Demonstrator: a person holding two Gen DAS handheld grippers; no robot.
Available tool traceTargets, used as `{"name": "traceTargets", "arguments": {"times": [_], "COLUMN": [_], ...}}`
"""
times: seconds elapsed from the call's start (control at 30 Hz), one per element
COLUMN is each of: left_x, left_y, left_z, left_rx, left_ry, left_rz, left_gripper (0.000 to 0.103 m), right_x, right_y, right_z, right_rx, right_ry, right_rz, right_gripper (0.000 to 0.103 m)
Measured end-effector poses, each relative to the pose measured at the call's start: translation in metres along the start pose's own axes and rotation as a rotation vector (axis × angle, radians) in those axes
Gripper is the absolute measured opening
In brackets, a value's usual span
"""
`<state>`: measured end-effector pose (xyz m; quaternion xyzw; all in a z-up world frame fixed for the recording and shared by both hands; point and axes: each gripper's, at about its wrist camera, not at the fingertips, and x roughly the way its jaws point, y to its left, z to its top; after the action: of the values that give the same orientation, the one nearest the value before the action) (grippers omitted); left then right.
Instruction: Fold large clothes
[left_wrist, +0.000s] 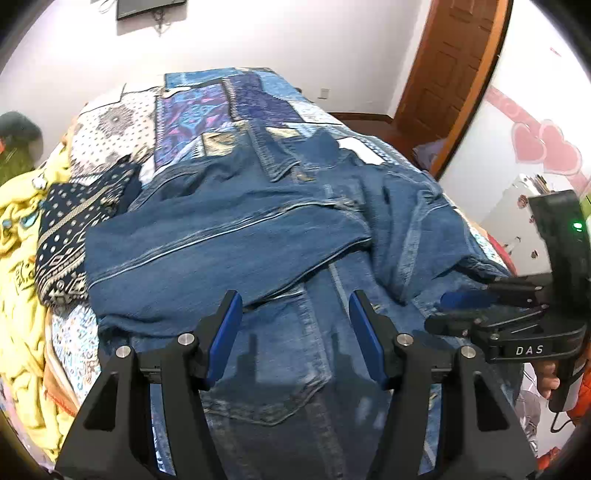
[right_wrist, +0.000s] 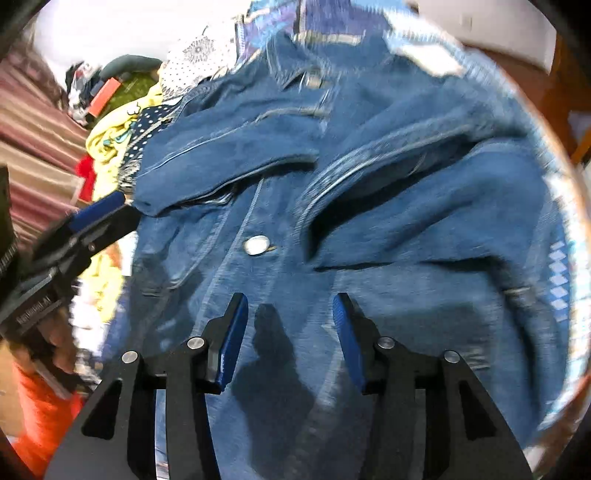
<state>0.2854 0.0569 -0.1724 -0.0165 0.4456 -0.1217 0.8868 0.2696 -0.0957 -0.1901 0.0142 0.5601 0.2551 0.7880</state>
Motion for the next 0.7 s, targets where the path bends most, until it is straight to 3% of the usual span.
{"name": "traceTargets", "arguments": {"times": [0.27,0.4,0.57,0.7], "left_x": [0.008,0.025,0.067,0.103], "left_y": [-0.041,-0.068,-0.106,-0.133], "left_z": [0.039,0.06,0.08,0.087], "left_rx": [0.072,0.132,0.233,0.307], "left_ry": [-0.019,-0.003,0.067,0.129], "left_rz": [-0.025,-0.041,-0.047,-0.054], "left_gripper": [0.059,0.059,0.059,0.059], "right_x": [-0.06,-0.077,-0.077,-0.069], "right_y": [-0.055,-0.081,-0.109,-0.133], "right_z": [0.016,0.018,0.017,0.014], "right_rx": [0.077,0.126,0.169,0.211], "right_ry": [-0.203,-0.265,-0.28,-0.252], "right_rz": [-0.076,-0.131,-0.196,-0.185], "right_gripper": [0.045,0.047,0.049,0.049]}}
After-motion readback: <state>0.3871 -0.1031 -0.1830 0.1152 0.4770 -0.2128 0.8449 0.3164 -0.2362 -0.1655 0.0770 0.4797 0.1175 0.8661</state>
